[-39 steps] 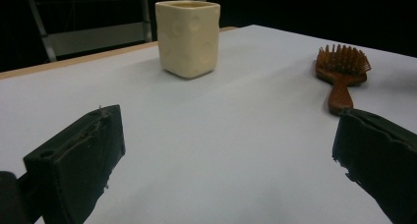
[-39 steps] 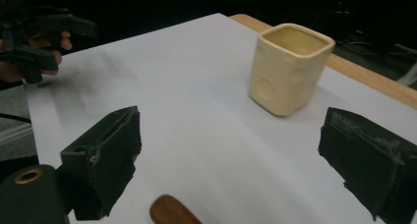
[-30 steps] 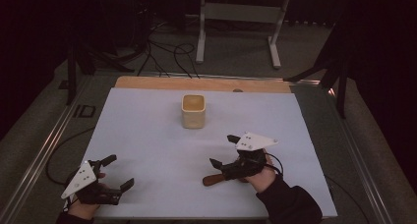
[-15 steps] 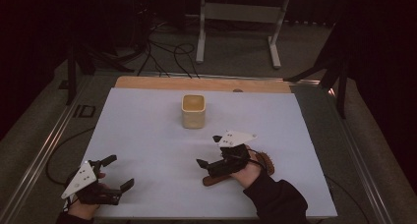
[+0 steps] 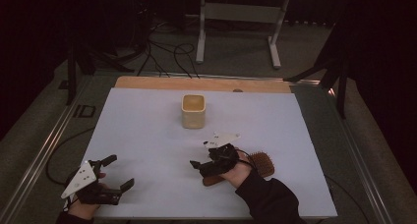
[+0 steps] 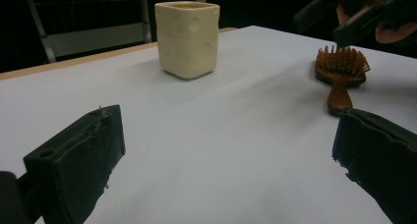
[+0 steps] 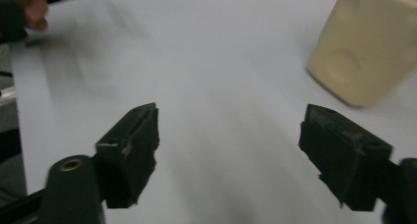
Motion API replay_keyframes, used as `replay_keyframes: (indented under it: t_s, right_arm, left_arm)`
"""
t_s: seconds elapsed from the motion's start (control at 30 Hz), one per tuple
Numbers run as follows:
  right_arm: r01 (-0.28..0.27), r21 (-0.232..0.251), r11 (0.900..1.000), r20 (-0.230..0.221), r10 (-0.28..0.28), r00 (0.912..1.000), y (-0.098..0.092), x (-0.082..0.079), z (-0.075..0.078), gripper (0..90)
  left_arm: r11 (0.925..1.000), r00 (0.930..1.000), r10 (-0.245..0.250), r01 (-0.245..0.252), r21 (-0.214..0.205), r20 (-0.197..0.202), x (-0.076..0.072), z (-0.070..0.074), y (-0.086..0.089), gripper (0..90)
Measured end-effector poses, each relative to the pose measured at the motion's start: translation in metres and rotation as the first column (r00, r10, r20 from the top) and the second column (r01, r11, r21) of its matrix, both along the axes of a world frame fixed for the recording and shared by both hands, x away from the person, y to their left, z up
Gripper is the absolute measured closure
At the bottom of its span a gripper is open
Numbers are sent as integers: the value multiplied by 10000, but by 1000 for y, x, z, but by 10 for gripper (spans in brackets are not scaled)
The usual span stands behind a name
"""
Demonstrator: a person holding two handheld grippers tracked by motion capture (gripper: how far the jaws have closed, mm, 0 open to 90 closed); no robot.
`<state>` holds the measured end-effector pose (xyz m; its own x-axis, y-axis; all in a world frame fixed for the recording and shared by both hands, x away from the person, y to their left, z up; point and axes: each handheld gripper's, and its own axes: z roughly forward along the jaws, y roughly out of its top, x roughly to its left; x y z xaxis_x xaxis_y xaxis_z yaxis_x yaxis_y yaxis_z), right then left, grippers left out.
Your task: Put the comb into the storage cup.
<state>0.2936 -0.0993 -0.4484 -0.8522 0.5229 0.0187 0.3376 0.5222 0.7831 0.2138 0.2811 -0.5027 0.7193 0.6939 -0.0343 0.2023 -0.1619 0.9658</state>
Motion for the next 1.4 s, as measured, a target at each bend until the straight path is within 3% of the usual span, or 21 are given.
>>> replay_keyframes:
  t_s: [0.53, 0.57, 0.7, 0.8, 1.1, 1.4]
  right_arm:
    - [500, -1401, 9889, -414, -563, 9976, 8, 1, -24, 721]
    - [500, -1401, 9889, -414, -563, 9976, 8, 1, -24, 721]
    - [322, -1894, 9814, -601, -443, 9972, 8, 0, -30, 893]
    - [169, -2384, 9710, -637, -330, 9974, 9, -1, -36, 898]
    - [160, -2906, 9567, -1069, -491, 9931, 10, -4, -48, 900]
    - [-83, -2942, 9557, -1321, -321, 9907, 5, -9, -51, 900]
  left_arm:
    - [9999, 10000, -65, 65, 80, -37, 1, -1, 0, 0]
    - [9999, 10000, -65, 65, 80, -37, 1, -1, 0, 0]
    - [9999, 10000, -77, 77, 93, -41, 0, -1, -1, 0]
    - [9999, 10000, -71, 71, 81, -49, 1, -1, 0, 0]
    - [9999, 9999, -93, 93, 92, -82, 1, -1, -1, 0]
    - [9999, 9999, -93, 93, 84, -93, 1, -1, -1, 0]
